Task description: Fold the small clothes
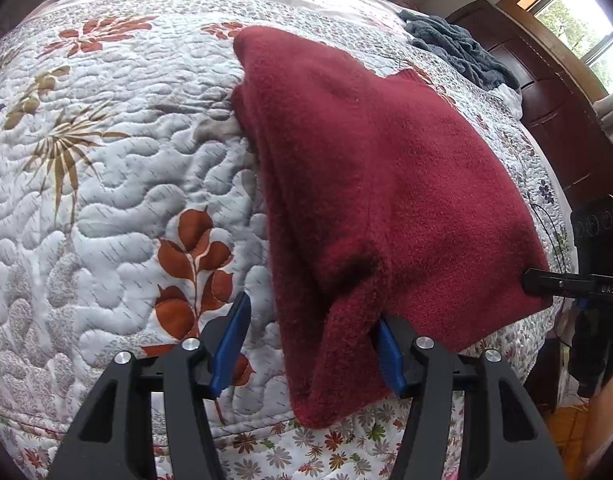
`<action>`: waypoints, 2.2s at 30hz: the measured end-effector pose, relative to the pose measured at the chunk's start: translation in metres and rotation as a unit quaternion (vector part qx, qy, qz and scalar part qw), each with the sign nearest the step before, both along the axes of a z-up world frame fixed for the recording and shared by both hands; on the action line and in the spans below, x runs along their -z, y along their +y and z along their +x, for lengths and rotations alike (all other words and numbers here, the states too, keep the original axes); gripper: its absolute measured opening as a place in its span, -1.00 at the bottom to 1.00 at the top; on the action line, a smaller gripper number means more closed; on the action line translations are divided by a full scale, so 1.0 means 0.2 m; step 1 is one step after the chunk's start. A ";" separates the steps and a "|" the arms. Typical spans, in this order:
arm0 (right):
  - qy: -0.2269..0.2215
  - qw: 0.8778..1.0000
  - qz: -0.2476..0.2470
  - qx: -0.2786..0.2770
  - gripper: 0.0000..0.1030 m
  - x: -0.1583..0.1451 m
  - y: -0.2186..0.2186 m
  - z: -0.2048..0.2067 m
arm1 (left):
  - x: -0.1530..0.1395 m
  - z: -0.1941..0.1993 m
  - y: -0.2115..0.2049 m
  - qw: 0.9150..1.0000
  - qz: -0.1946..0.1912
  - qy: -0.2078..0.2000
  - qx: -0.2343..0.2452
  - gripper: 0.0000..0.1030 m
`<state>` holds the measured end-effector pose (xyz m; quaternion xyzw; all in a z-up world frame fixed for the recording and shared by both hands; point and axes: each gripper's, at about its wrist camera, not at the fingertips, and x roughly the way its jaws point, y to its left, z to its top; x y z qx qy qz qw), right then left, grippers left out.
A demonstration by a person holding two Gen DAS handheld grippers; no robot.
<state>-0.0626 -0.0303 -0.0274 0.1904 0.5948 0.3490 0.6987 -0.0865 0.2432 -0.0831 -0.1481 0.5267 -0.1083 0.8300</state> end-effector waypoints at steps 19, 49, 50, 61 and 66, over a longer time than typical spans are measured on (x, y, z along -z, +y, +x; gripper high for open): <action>0.037 0.998 -0.027 0.032 -0.58 0.33 -0.03 -0.01 | 0.04 0.00 -0.04 1.000 0.012 0.004 0.001 0.22; -0.038 0.986 -0.152 0.060 0.23 0.10 0.12 -0.08 | -0.08 -0.09 0.01 0.999 0.033 0.028 -0.033 0.21; -0.048 0.983 -0.165 0.064 0.36 0.07 0.12 -0.09 | -0.09 -0.10 0.01 0.998 0.037 0.032 -0.038 0.21; -0.123 0.951 -0.269 0.086 0.77 -0.15 0.20 -0.23 | -0.27 -0.25 -0.05 0.993 0.083 0.024 -0.076 0.26; -0.127 0.949 -0.273 0.098 0.80 -0.20 0.20 -0.28 | -0.36 -0.30 -0.08 0.991 0.106 0.013 -0.082 0.29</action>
